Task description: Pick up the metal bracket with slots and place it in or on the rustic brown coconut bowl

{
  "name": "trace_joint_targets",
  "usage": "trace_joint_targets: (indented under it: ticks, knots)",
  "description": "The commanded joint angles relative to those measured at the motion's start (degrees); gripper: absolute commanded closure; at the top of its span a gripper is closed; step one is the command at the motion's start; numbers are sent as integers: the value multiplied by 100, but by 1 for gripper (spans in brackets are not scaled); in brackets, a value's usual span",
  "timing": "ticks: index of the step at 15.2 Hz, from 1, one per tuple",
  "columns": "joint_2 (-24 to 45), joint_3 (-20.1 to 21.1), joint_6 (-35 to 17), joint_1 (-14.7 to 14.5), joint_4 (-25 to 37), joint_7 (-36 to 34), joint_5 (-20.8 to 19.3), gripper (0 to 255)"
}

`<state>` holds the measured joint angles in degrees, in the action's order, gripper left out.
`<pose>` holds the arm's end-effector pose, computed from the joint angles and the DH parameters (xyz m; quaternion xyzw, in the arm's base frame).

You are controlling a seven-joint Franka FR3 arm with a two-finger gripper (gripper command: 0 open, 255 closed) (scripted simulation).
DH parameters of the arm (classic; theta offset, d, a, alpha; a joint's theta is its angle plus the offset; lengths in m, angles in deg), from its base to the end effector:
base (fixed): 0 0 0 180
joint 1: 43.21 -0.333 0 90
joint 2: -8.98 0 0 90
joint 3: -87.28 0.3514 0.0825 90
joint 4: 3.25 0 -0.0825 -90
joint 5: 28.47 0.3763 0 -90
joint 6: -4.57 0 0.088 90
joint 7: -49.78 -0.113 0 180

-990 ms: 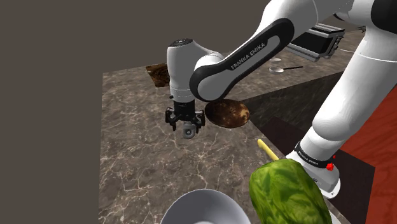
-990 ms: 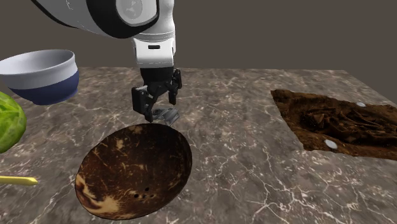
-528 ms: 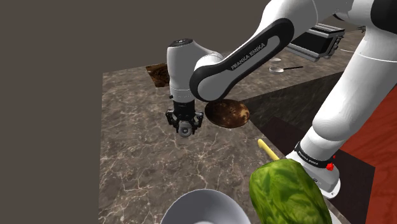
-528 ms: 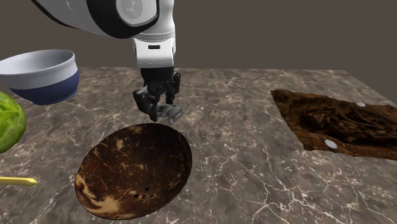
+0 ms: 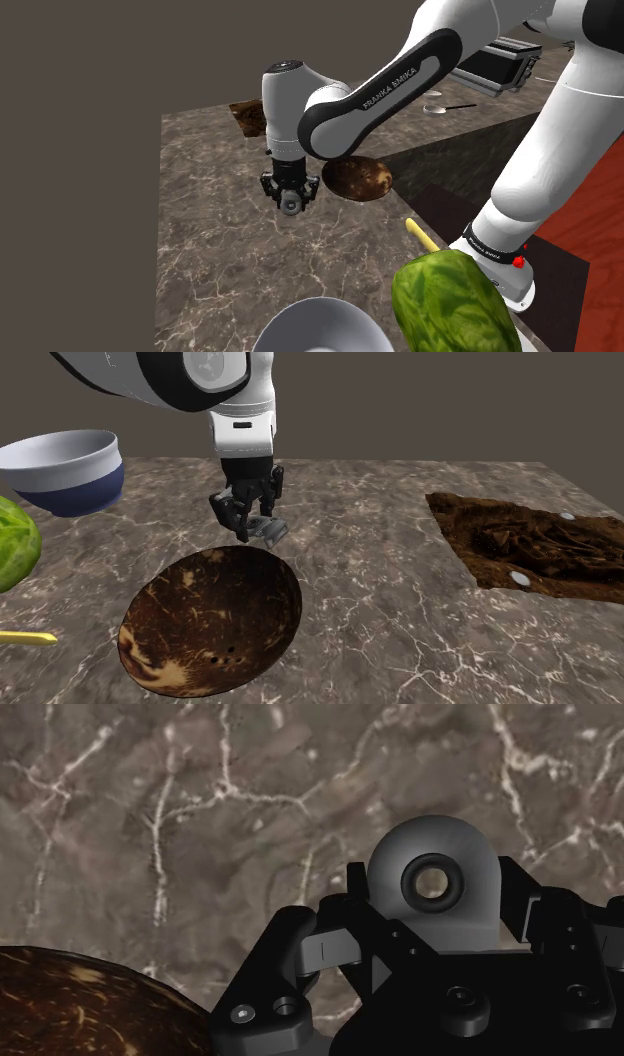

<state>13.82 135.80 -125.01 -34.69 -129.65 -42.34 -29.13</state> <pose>0.4111 0.3385 0.3897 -0.8992 0.4366 0.0249 0.0109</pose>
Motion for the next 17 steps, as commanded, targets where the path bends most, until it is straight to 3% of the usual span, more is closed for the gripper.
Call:
trace_joint_targets:
  ticks: [1, 17]
  knots:
    - [-2, 0, -2, 5, -27, 15, 16, 255]
    - [-832, -40, 1227, 103, 627, 486, 720, 255]
